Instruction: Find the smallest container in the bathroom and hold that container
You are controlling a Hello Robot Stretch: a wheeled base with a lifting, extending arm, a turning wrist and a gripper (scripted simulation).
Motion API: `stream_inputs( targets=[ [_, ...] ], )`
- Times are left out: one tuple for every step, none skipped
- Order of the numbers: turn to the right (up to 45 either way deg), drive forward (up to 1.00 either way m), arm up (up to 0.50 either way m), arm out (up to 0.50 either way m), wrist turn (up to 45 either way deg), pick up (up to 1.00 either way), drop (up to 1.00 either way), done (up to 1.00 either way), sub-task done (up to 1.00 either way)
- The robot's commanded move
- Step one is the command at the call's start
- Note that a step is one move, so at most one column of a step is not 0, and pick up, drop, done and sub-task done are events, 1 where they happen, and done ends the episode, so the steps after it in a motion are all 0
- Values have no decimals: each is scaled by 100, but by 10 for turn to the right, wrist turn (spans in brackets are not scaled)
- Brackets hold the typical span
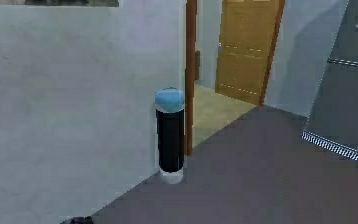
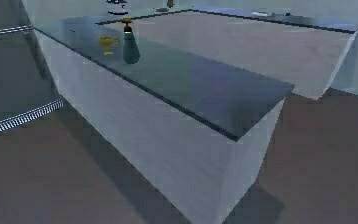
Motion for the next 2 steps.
stream_inputs(
  targets=[
    [240,0,0,0,0,0,0,0,0],
    [0,45,0,0,0,0,0,0,0]
  ],
)
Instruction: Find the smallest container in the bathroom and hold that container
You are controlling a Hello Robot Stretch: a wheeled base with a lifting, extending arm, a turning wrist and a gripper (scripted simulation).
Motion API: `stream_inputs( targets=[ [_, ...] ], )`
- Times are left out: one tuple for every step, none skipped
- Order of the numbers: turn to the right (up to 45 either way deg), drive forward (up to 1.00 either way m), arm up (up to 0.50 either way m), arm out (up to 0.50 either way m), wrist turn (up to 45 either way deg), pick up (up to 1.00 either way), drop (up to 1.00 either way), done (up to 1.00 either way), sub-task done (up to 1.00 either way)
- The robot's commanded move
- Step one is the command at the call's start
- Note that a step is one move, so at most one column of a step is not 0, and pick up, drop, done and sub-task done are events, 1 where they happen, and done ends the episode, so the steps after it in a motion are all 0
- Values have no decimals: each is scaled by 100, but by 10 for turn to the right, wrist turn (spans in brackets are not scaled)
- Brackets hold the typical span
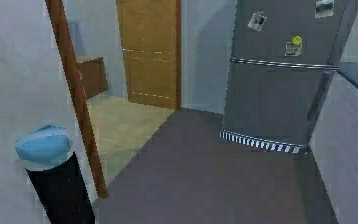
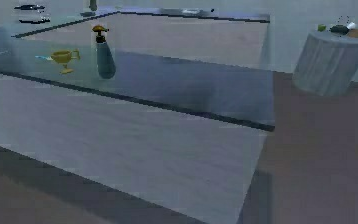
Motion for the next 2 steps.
stream_inputs(
  targets=[
    [0,100,0,0,0,0,0,0,0],
    [0,60,0,0,0,0,0,0,0]
  ],
)
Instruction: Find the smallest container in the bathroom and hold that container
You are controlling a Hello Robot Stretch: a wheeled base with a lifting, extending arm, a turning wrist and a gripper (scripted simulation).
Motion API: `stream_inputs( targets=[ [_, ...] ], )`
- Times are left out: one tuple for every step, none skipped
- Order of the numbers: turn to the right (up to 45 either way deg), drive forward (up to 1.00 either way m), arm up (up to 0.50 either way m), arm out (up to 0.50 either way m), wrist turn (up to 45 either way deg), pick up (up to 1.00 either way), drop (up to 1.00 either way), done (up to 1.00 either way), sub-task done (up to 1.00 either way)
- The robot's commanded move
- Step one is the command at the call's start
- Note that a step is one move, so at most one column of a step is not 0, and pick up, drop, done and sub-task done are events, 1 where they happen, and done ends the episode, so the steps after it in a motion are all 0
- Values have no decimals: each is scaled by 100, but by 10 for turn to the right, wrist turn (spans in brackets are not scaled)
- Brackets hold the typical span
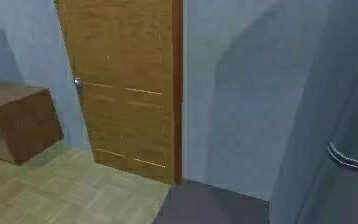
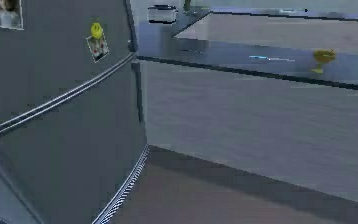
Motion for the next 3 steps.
stream_inputs(
  targets=[
    [-450,0,0,0,0,0,0,0,0],
    [-210,0,0,0,0,0,0,0,0],
    [0,100,0,0,0,0,0,0,0]
  ],
)
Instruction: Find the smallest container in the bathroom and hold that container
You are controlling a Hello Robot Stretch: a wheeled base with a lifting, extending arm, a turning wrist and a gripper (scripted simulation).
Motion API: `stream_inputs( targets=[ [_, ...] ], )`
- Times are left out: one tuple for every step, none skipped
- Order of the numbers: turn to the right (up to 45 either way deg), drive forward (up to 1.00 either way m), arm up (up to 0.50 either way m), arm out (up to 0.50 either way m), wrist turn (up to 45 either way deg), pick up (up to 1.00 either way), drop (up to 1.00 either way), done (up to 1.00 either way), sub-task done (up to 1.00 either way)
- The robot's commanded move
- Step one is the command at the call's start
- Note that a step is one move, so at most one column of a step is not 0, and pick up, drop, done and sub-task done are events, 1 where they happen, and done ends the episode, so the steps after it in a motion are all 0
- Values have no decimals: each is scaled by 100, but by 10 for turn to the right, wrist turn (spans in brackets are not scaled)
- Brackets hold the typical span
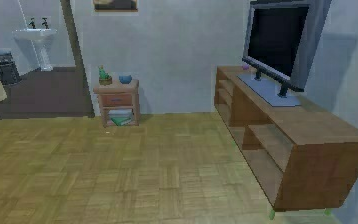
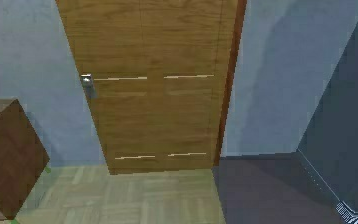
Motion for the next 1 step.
stream_inputs(
  targets=[
    [-60,0,0,0,0,0,0,0,0]
  ],
)
